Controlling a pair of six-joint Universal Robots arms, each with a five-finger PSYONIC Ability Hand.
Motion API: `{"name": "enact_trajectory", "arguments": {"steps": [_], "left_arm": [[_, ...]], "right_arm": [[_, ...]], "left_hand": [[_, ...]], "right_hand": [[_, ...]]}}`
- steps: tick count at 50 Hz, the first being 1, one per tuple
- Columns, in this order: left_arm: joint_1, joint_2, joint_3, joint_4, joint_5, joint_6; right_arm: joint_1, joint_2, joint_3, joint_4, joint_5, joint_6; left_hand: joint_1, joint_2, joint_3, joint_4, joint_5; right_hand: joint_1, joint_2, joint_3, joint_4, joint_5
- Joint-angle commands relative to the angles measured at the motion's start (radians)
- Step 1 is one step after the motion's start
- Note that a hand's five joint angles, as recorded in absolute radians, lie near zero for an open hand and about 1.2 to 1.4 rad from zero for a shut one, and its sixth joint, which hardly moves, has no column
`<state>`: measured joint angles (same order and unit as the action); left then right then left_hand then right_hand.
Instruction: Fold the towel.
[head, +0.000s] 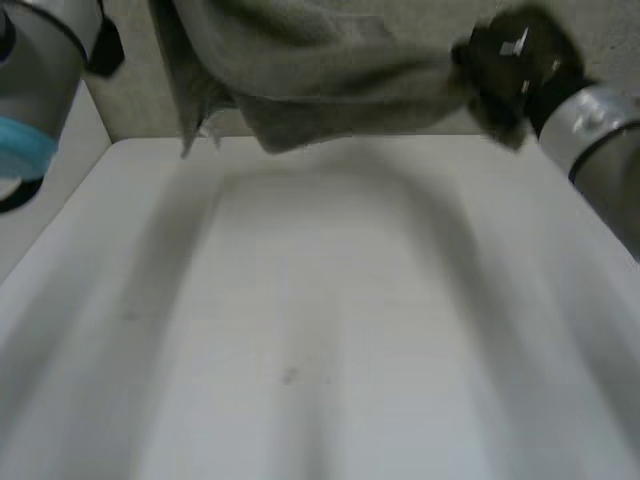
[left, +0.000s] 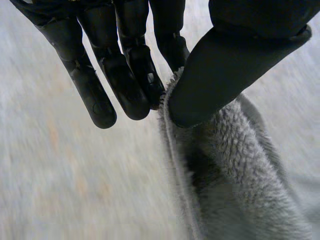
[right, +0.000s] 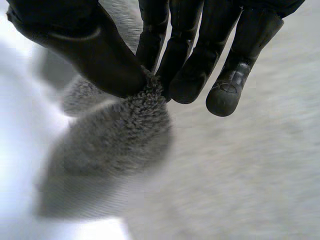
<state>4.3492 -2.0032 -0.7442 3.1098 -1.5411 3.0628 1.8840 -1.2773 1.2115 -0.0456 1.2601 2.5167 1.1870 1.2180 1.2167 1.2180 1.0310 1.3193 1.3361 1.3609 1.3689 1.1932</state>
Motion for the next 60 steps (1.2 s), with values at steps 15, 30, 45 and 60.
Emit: {"name": "enact_trajectory", "arguments": {"steps": [15, 30, 45, 60], "left_arm": [[-0.016, 0.204, -0.972, 0.046, 0.142, 0.008], [-0.019, 0.431, -1.133, 0.049, 0.217, 0.008], [-0.054, 0.57, -1.173, 0.046, 0.225, 0.014], [-0.082, 0.572, -1.181, 0.046, 0.226, 0.09]], "right_arm": [[-0.123, -0.016, 0.591, 0.21, -0.205, -0.667], [-0.359, -0.239, 0.708, 0.538, -0.44, -0.741], [-0.37, -0.202, 0.36, 0.592, -0.682, -0.184], [-0.052, 0.271, -0.182, 0.558, -0.324, 0.03]], "left_hand": [[0.209, 0.178, 0.18, 0.178, 0.191], [0.209, 0.178, 0.18, 0.178, 0.191], [0.209, 0.178, 0.18, 0.178, 0.191], [0.209, 0.178, 0.18, 0.178, 0.191]], "right_hand": [[0.077, 0.06, 0.035, 0.027, 0.029], [-1.145, -1.162, -1.186, -1.194, -1.193], [-1.145, -1.162, -1.186, -1.194, -1.193], [-1.145, -1.162, -1.186, -1.194, -1.193]]}}
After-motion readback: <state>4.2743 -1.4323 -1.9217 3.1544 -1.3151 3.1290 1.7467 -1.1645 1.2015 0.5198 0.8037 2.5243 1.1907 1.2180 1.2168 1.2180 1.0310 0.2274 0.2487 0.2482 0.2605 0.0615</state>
